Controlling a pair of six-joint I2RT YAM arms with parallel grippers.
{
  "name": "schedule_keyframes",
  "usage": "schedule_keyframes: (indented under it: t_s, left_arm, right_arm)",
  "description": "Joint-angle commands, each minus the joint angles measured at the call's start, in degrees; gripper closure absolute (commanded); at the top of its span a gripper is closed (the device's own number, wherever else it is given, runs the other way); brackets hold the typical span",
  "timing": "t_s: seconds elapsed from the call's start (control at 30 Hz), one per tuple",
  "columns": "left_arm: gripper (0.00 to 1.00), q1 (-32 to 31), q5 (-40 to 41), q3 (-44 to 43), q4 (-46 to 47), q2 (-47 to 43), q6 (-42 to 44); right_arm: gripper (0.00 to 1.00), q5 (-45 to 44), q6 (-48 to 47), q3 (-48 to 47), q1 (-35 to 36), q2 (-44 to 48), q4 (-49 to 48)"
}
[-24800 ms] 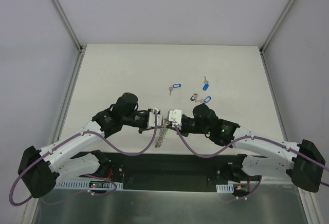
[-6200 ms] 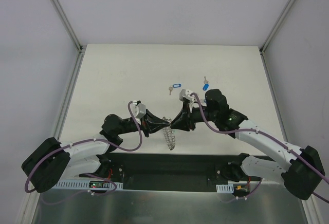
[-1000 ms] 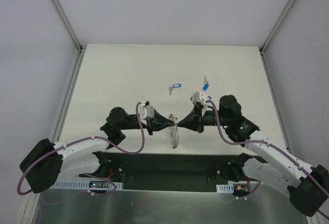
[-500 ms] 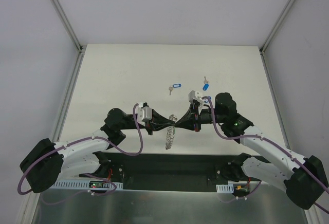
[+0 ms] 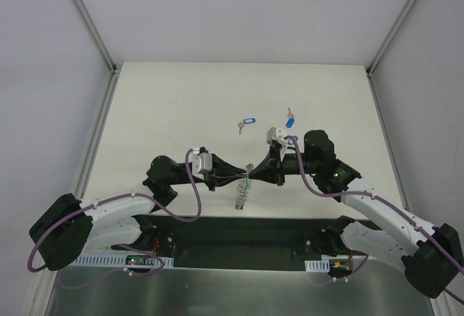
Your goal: Put the keys on the keyring
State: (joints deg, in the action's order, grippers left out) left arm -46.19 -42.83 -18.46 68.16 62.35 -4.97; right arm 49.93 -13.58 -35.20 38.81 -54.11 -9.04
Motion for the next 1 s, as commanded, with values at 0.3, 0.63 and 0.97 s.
schedule_keyframes:
  t_s: [0.3, 0.63, 0.97]
  left_arm:
    - [0.57, -0.56, 3.90, -4.82, -27.17, -9.53, 11.47]
    - [0.55, -0.56, 2.39, -9.23, -30.63, -3.11, 8.94]
    - [0.69, -6.09, 16.26, -5.89, -23.97, -0.91, 5.15]
  right_arm:
    - [0.99, -4.14, -10.41, -9.79, -0.05, -1.35, 18.17]
    - [0.99, -5.54, -11.55, -11.12, 0.13, -3.20, 20.64]
    - [0.99, -9.94, -10.59, -10.77, 1.62, -2.41, 20.64]
